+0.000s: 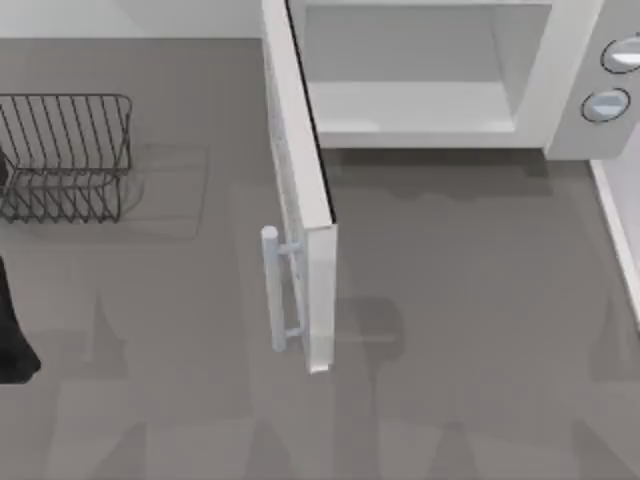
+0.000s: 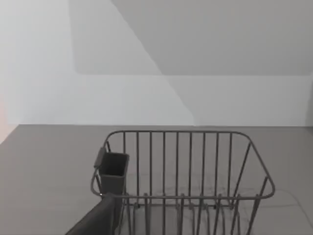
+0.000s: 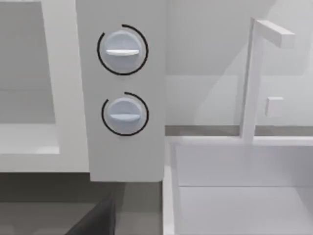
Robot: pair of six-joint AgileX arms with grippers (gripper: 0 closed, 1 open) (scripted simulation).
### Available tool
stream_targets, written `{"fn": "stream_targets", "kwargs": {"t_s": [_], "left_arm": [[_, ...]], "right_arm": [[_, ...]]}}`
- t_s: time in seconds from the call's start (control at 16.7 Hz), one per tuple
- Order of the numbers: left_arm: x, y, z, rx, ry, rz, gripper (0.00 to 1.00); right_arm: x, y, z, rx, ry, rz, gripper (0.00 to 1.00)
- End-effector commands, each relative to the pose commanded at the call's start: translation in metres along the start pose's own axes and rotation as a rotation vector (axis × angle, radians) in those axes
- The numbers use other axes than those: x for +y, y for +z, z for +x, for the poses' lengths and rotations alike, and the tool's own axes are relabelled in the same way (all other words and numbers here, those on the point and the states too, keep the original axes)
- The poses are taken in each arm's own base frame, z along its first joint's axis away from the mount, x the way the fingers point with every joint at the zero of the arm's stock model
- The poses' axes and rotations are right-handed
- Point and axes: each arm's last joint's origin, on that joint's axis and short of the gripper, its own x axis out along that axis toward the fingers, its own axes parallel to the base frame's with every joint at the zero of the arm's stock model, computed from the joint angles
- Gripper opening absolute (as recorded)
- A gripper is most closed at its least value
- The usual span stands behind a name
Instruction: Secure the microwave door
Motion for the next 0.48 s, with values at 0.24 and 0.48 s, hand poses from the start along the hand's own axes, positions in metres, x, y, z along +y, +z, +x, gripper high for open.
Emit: {"fn": "stream_targets", "kwargs": {"t_s": [0.24, 0.48], "left_arm": [[-0.0013, 0.0005, 0.0008, 0.036, -0.019, 0.012, 1.0], [-0.008, 0.006, 0.0059, 0.242, -0.121, 0.086, 1.0]], "right_arm": [[0.0, 0.0, 0.0, 0.0, 0.0, 0.0, 1.0], [0.0, 0.0, 0.0, 0.0, 0.0, 0.0, 1.0]]}}
